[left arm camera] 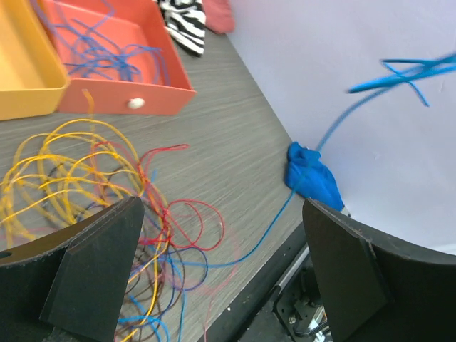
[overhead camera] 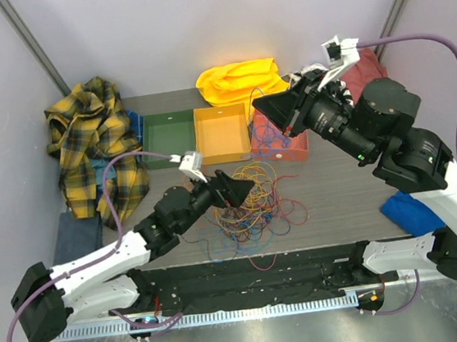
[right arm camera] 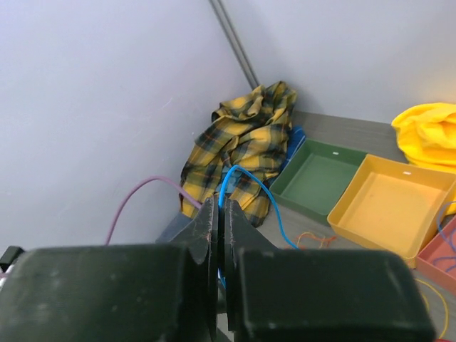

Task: Untangle the cables

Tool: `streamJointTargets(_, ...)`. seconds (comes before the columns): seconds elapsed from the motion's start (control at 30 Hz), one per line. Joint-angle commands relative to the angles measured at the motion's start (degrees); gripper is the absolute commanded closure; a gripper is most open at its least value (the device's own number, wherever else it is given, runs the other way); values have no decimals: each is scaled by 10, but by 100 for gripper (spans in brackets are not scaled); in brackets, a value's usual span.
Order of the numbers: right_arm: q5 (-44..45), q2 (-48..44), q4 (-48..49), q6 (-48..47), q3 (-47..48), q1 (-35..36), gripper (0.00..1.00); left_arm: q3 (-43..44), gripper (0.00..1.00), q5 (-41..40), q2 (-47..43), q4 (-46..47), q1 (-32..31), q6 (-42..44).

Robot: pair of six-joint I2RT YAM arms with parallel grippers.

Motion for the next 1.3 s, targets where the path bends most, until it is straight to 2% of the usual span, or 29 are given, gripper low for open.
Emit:
streamJointTargets(0.0,-47,6,21,29,12,2,99,23,0,12,53,163,-30,61)
streamJointTargets(0.13,-55,3,25,44,6,1,99,26,0,32,103,254,-52,76)
streamJointTargets(0.37,-58,-7,27,53,-11,1,99,34,1,27,160,290,-69,81)
streamJointTargets(0.47,-62,-10,31,58,-18,1,99,45,9,31,188,293,-68,86)
streamJointTargets(0.5,-63,-13,32,59,-19,2,99,54,18,29,200,293,-68,86)
streamJointTargets(0.57,-62,-17,32,60,-19,1,99,63,28,32,209,292,-68,94)
streamJointTargets(0.6,-61,-22,31,60,-20,1,99,70,40,32,211,291,-68,97)
streamJointTargets(0.63,-61,-27,29,61,-23,1,99,73,46,28,211,287,-67,103)
streamJointTargets(0.67,-60,-29,30,61,-26,1,99,75,58,27,210,286,-67,107)
streamJointTargets(0.73,-59,-40,29,64,-34,1,99,84,74,19,209,283,-66,120)
streamJointTargets(0.77,-59,-44,29,66,-36,2,99,89,95,16,207,279,-65,123)
streamJointTargets(0.8,-53,-49,29,67,-43,2,99,94,100,13,205,259,-63,125)
streamJointTargets(0.9,-30,-70,16,59,-55,1,99,115,100,-13,158,197,-60,139)
streamJointTargets(0.97,2,-96,7,48,-69,1,99,169,100,-72,98,42,-61,165)
streamJointTargets(1.0,15,-106,7,44,-93,1,99,206,100,-94,80,-23,-61,177)
streamJointTargets(1.03,41,-118,7,39,-107,1,99,242,100,-122,68,-165,-60,188)
streamJointTargets(1.07,51,-137,7,36,-121,1,99,324,100,-143,51,-223,-59,201)
streamJointTargets(1.13,68,-154,13,36,-171,1,99,392,100,-184,42,-308,-59,243)
streamJointTargets(1.17,73,-168,17,36,-190,1,99,456,100,-190,39,-359,-58,255)
streamJointTargets(1.27,66,-176,43,46,-263,2,99,542,100,-188,48,-436,-58,280)
